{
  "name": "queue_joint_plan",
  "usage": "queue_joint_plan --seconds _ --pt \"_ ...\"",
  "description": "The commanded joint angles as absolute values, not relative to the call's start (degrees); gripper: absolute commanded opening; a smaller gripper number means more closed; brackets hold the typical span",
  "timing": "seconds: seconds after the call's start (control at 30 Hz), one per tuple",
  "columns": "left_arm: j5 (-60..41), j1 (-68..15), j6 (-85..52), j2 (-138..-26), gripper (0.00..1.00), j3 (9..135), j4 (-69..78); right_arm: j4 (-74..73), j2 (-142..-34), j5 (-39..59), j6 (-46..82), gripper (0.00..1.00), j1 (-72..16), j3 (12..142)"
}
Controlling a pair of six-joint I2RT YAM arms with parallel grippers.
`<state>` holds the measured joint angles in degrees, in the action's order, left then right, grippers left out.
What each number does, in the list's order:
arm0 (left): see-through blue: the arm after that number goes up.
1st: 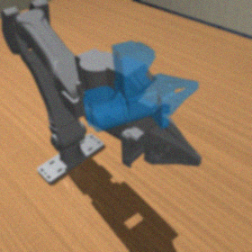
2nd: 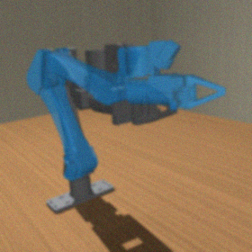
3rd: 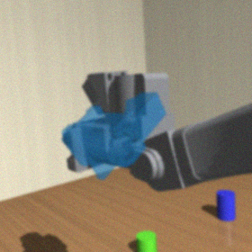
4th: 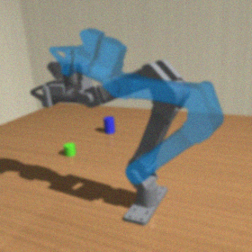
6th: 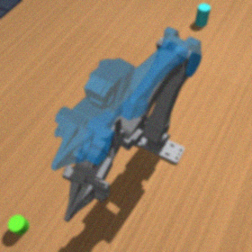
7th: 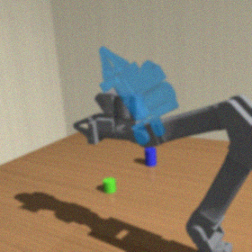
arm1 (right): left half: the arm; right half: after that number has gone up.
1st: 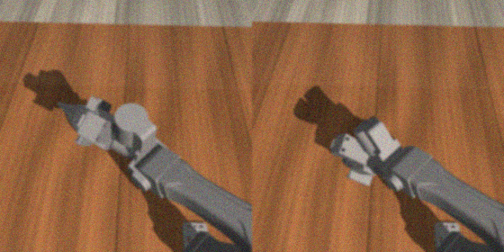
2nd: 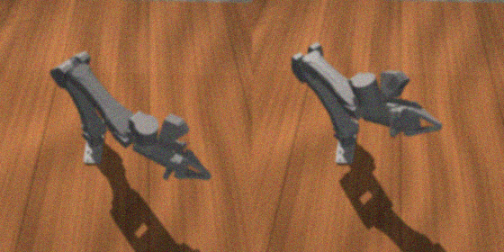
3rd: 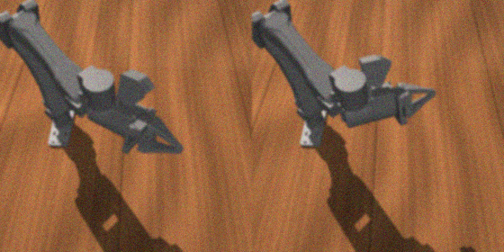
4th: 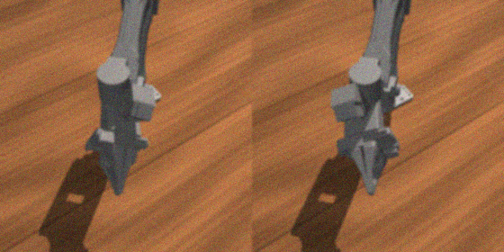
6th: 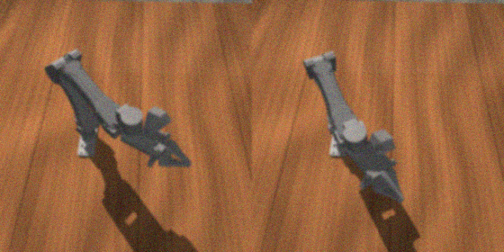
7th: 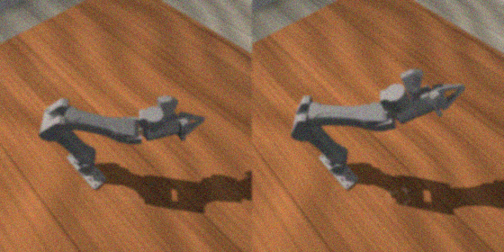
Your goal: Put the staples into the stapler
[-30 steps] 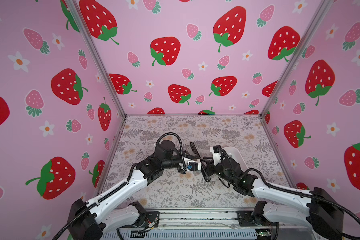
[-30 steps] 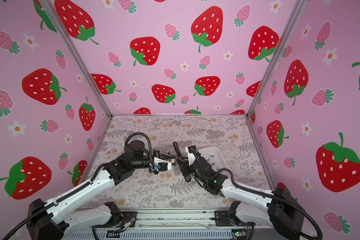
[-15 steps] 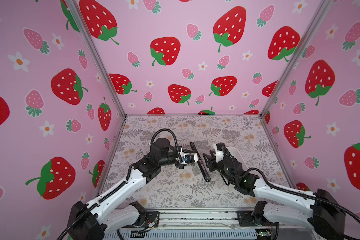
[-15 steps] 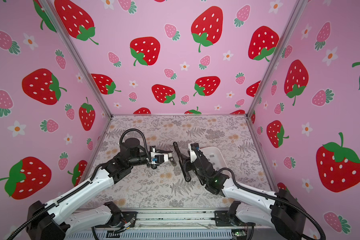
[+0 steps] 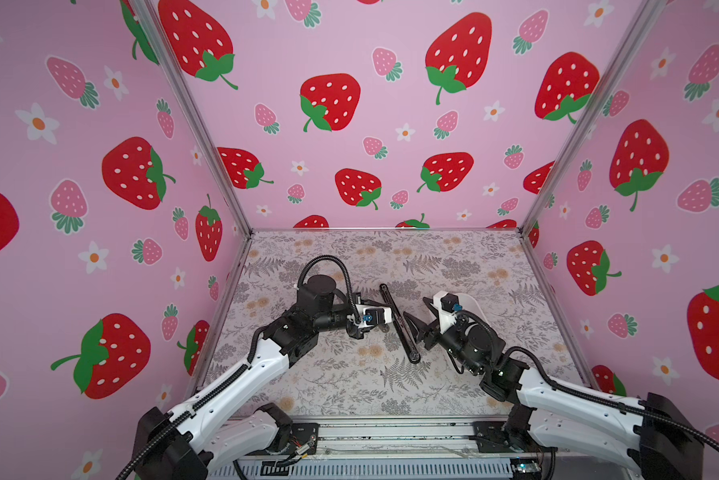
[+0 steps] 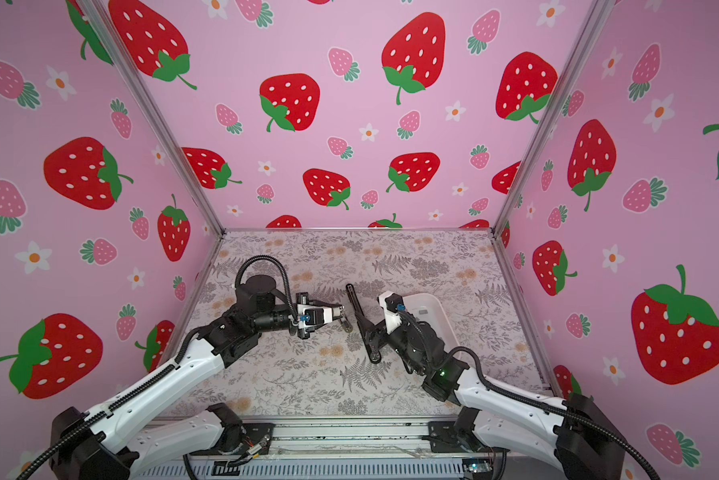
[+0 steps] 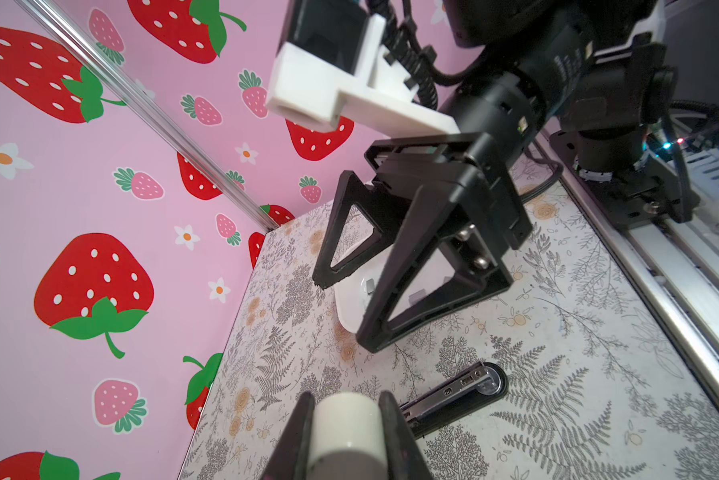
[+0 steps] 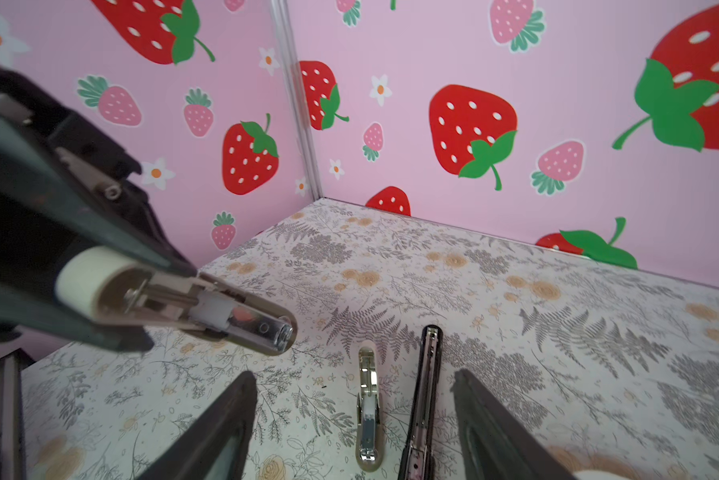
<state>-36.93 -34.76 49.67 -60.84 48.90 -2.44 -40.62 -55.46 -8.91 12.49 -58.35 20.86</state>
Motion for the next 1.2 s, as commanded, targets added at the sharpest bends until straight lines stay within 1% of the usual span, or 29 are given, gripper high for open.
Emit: queue_joint_plan --seconds 0.0,0.1,0.23,0.43,0.5,0.53,0.77,0.93,1.17 --pt "-40.99 -34.89 51.03 -60.02 0.0 52.82 -5.63 -55.71 -54.71 -2.22 5.57 0.79 -58.62 16.11" --pt "-43.05 -34.84 52.59 -60.76 0.0 54.64 -9.61 -58.05 -56.99 -1.12 2.78 0.79 -59.04 15.74" --pt "-45.68 -34.79 56.71 -61.03 0.0 58.45 -17.95 -59.68 -60.89 3.45 -0.3 0.81 -59.28 16.51" --pt "-47.46 -34.72 60.73 -61.87 0.0 61.72 -25.68 -60.45 -64.03 4.57 -1.63 0.85 -59.41 16.52" --pt "-48.08 -34.71 61.82 -62.9 0.0 62.8 -28.07 -60.35 -65.49 9.43 -2.87 0.85 -59.56 17.04" --pt "-48.77 -34.55 62.36 -63.03 0.0 63.32 -29.23 -60.43 -66.31 10.36 -3.13 0.85 -59.75 17.24" --pt "-52.12 -32.31 63.86 -63.79 0.0 64.24 -31.08 -55.07 -72.17 13.4 -6.3 0.86 -60.4 20.77" --pt "-54.36 -31.73 66.03 -65.83 0.0 65.91 -34.44 -54.65 -72.16 16.47 -7.23 0.86 -60.46 20.65" --pt "-57.34 -31.8 65.94 -66.92 0.0 66.01 -34.72 -55.84 -66.92 15.75 -8.0 0.86 -60.43 18.04"
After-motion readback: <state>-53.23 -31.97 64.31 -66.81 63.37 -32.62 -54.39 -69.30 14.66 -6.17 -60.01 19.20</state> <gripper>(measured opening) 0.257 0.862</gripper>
